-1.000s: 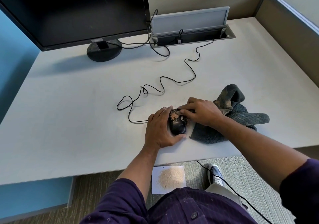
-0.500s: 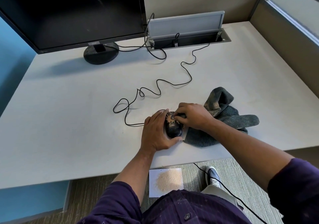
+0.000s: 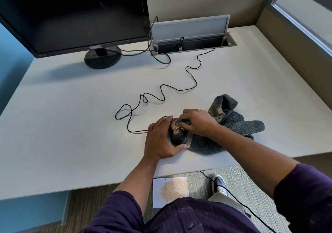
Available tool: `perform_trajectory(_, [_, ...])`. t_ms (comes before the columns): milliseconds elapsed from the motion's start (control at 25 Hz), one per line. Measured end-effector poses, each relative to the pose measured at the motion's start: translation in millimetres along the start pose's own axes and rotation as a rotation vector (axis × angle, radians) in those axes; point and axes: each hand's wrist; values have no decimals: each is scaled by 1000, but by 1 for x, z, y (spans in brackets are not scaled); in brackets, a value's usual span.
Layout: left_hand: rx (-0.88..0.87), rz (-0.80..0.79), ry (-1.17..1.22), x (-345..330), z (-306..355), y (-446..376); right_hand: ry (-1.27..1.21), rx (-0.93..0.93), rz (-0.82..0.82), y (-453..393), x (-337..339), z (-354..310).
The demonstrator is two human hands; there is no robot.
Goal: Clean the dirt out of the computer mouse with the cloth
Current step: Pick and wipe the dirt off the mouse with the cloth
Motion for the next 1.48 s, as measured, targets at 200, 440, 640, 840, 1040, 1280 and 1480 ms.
perform_trajectory(200, [-1,-3,-8,0,0,0,32,-14,-27,-1,5,0])
perform_trajectory(440, [-7,8,-5,0,0,0,1,-25,26,-1,18,8])
perform_trajectory(640, [-5,2,-9,0,-1,0,35,79,-9,12,8,6])
perform_trajectory(840, [-4,-1,-13,0,-1,0,18,91,2,12,4,0])
perform_trajectory(1040, [-6,-5,-15,0,-1,0,22,46,11,10,5,-2])
perform_trajectory(1280, [-5,6,-9,2,0,0,30,32,79,4,10,1])
perform_trajectory(1480, [13,6,4,3,2,0,75,55,11,-4,4,-7])
Point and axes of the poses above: each hand's wrist, its own y-axis away from the middle knuckle, its own x-axis out of the back of the hand, z = x × y, and after that the axes turned 9 degrees about -x, right-handed
